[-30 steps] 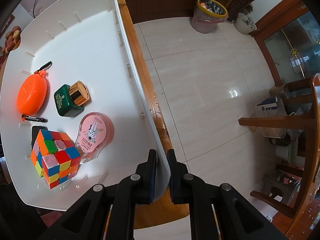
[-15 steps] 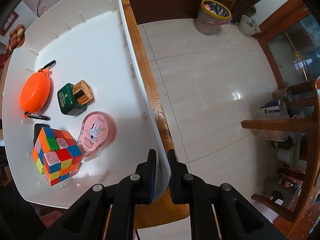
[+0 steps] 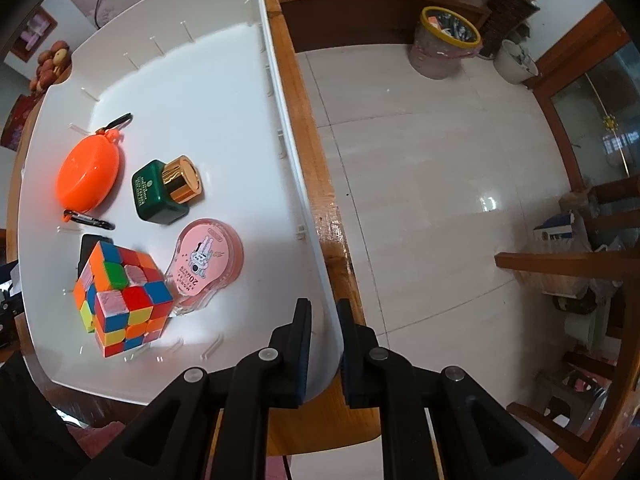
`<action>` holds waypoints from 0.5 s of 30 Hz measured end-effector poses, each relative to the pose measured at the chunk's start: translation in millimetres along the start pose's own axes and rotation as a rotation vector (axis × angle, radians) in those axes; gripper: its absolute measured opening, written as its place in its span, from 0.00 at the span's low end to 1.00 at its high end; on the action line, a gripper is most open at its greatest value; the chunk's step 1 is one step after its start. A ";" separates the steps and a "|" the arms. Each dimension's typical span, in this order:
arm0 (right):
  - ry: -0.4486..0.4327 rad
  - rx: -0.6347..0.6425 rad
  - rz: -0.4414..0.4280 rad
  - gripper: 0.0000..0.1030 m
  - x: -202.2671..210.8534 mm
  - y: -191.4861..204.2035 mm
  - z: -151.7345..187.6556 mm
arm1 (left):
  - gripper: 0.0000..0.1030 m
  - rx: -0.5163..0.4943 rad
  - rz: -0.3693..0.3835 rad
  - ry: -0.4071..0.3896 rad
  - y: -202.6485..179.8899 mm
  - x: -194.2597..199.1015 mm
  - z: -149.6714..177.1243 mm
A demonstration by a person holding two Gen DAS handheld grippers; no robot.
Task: Organize rigid objects
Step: 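Carry the white charger block with the left gripper over the tray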
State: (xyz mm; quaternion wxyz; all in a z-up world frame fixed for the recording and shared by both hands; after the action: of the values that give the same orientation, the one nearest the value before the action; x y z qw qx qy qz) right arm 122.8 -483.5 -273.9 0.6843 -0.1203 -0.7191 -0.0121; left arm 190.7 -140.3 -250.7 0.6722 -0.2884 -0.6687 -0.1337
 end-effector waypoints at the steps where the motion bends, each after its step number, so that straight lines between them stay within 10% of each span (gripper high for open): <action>1: -0.002 0.005 -0.003 0.12 0.1 -0.4 0.2 | 0.57 0.014 -0.005 -0.005 2.7 2.5 1.0; 15: -0.023 0.096 -0.054 0.13 0.6 0.1 -0.7 | 0.57 0.148 -0.060 -0.121 -54.5 65.3 35.1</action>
State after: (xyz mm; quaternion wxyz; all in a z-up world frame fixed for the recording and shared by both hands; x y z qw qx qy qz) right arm 123.5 -483.5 -273.3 0.6802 -0.0682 -0.7298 0.0053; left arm 135.6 -150.5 -177.7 0.6459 -0.2254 -0.7243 -0.0861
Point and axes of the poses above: each gripper's, at about its wrist camera, not at the fingertips, and x roughly against the way its jaws point, y to its left, z to its underside, the point moved 4 cm from there along -x, roughly the way its jaws point, and after that the axes turned 7 degrees about z, right-handed, at the moved point
